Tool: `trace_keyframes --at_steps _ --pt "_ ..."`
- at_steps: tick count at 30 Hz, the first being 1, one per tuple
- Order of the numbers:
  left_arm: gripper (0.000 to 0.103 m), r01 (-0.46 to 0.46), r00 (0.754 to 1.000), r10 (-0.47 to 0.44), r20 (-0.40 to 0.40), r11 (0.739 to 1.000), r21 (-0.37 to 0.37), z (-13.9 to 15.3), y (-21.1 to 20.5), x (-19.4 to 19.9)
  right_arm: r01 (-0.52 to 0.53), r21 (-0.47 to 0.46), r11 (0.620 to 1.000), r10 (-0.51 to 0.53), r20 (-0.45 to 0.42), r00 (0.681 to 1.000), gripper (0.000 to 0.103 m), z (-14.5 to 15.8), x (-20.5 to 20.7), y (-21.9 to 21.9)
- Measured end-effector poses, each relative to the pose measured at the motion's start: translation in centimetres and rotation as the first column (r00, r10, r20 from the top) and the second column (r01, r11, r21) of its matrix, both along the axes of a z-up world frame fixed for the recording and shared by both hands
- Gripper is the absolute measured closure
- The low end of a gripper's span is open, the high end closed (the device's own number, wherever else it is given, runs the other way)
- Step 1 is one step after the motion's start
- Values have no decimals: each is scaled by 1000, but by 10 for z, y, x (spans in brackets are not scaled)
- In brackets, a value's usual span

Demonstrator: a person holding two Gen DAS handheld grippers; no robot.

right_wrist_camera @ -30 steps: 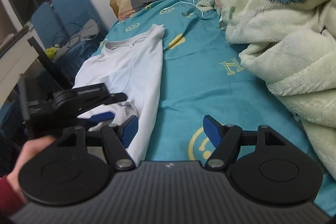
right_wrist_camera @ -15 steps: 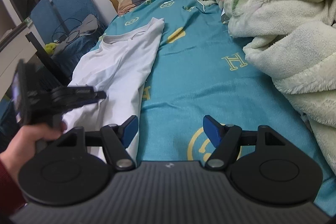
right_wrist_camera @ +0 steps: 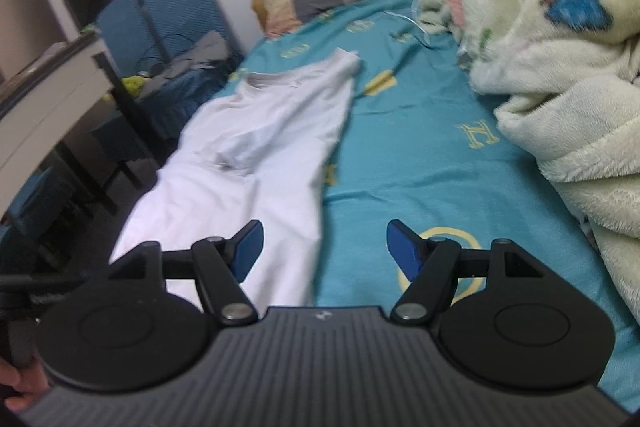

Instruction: Fold clothes

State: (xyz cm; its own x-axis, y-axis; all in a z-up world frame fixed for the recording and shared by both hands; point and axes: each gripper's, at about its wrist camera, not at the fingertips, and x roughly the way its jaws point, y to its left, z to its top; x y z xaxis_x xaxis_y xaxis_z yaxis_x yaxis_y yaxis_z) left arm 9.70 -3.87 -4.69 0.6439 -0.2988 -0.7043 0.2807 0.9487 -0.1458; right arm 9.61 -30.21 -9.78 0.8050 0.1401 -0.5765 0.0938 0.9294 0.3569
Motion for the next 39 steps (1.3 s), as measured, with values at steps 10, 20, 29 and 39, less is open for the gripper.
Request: trace_keyframes --at_steps 10,20,29,39 --pt "0 -37 991 32 133 999 33 23 14 -46 -88 -67 994 94 80 992 32 20 -33 32" --pt "0 -41 988 33 150 998 57 25 23 -44 -92 -111 990 99 60 993 31 17 -29 42" --pt "0 -58 986 55 159 998 14 48 50 -43 -100 -108 989 105 41 994 30 24 -18 45" --pt "0 -143 965 147 217 989 -33 75 128 -33 -356 -118 927 359 8 933 34 64 121 124"
